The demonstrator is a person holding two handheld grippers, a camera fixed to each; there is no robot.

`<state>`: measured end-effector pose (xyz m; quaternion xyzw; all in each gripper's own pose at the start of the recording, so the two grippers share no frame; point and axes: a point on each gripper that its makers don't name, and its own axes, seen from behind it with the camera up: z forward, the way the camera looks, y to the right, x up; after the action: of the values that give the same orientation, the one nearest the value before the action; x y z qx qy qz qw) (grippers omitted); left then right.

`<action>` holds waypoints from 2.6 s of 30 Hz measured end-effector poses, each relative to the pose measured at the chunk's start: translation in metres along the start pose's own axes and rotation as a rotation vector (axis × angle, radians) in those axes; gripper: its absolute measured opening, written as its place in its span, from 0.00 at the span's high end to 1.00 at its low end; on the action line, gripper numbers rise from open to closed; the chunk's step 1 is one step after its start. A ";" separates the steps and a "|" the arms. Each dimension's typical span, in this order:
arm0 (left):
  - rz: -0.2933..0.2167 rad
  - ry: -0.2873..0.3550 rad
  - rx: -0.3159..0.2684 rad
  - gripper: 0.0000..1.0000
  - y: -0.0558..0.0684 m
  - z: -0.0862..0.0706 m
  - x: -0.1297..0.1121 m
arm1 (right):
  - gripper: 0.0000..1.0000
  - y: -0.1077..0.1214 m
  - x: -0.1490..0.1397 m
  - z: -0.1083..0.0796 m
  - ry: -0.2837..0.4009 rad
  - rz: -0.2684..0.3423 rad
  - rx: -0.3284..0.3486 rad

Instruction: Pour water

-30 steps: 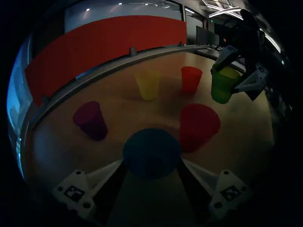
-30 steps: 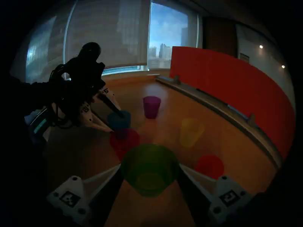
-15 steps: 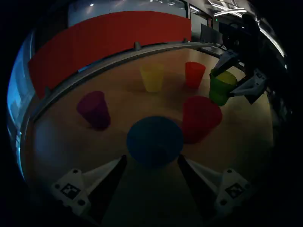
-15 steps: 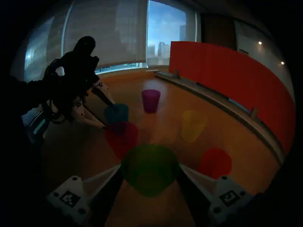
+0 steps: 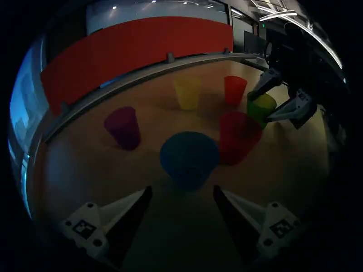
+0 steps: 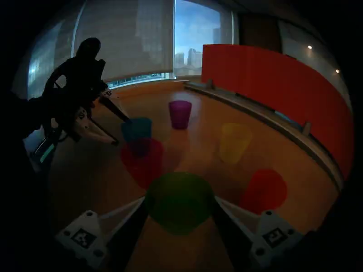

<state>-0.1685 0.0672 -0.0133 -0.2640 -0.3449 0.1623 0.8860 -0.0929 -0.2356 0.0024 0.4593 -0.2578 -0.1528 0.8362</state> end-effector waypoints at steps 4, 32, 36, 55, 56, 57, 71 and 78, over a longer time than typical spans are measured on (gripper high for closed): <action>0.002 0.010 0.004 0.01 0.000 -0.005 0.001 | 0.09 -0.001 -0.004 0.002 -0.006 -0.001 0.001; -0.004 0.035 0.022 0.00 0.001 -0.018 0.008 | 0.00 0.002 -0.020 -0.011 -0.016 0.012 -0.026; -0.019 0.050 0.033 0.00 0.000 -0.023 0.008 | 0.00 0.003 -0.024 -0.023 -0.010 0.014 -0.047; -0.116 0.226 0.178 0.00 -0.022 -0.072 0.026 | 0.00 0.014 -0.035 -0.100 0.087 0.070 -0.192; -0.121 0.242 0.187 0.00 -0.023 -0.076 0.029 | 0.00 0.015 -0.034 -0.103 0.100 0.076 -0.201; -0.124 0.260 0.199 0.00 -0.025 -0.080 0.032 | 0.01 0.016 -0.032 -0.106 0.112 0.081 -0.211; -0.153 0.527 0.405 0.00 -0.039 -0.132 0.071 | 0.01 0.055 -0.002 -0.165 0.321 0.175 -0.472; -0.167 0.627 0.506 0.00 -0.043 -0.150 0.080 | 0.01 0.081 0.001 -0.196 0.423 0.226 -0.664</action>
<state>-0.0024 0.0166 -0.0395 -0.0456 -0.0278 0.0814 0.9952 0.0216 -0.0580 -0.0154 0.1547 -0.0656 -0.0370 0.9851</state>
